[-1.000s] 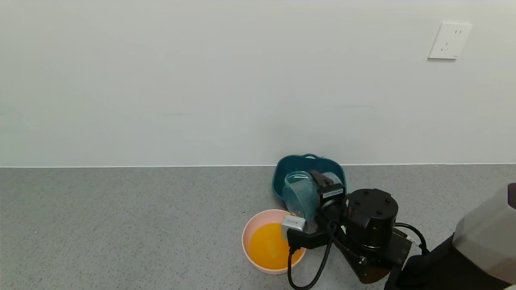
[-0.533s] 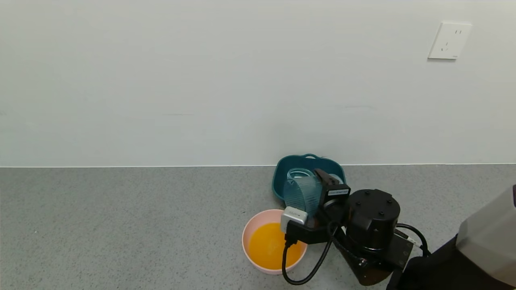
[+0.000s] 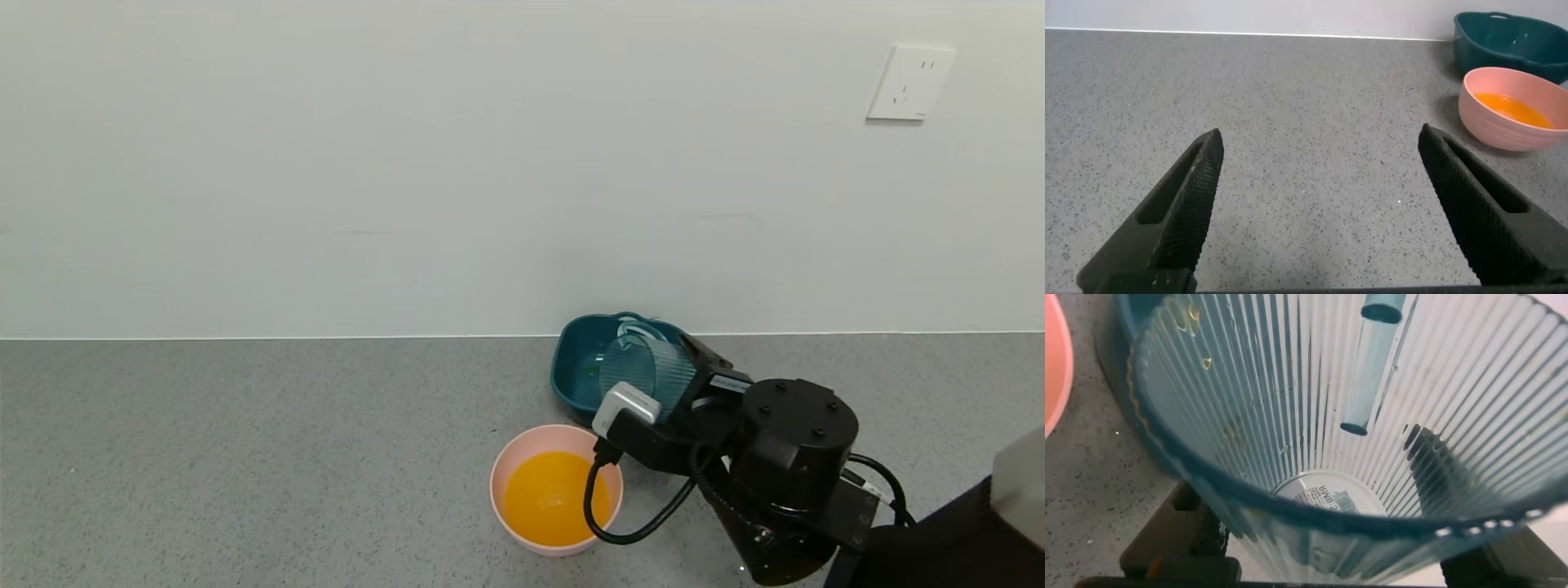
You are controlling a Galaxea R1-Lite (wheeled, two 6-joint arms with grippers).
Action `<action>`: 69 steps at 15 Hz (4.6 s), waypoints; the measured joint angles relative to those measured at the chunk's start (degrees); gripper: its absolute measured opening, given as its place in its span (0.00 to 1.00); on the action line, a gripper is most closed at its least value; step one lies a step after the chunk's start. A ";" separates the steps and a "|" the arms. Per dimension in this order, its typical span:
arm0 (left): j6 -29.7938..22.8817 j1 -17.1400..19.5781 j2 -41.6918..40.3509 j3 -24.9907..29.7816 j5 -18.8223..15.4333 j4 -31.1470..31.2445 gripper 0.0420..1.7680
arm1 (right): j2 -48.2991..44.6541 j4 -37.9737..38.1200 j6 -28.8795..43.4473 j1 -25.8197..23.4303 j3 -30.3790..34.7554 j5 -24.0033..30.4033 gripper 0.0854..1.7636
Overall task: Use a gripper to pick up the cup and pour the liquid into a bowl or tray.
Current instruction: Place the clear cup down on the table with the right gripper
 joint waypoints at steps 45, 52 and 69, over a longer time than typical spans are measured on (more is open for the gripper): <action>0.00 0.00 0.00 0.00 -0.02 0.00 0.97 | 3.25 -5.27 69.83 -30.68 6.01 10.42 0.77; 0.00 0.00 0.00 0.00 0.00 0.00 0.97 | 11.75 -5.13 69.72 -35.39 -0.27 12.74 0.77; 0.00 0.00 0.00 0.00 0.00 0.00 0.97 | 24.39 -5.07 67.51 -37.01 -12.51 12.58 0.77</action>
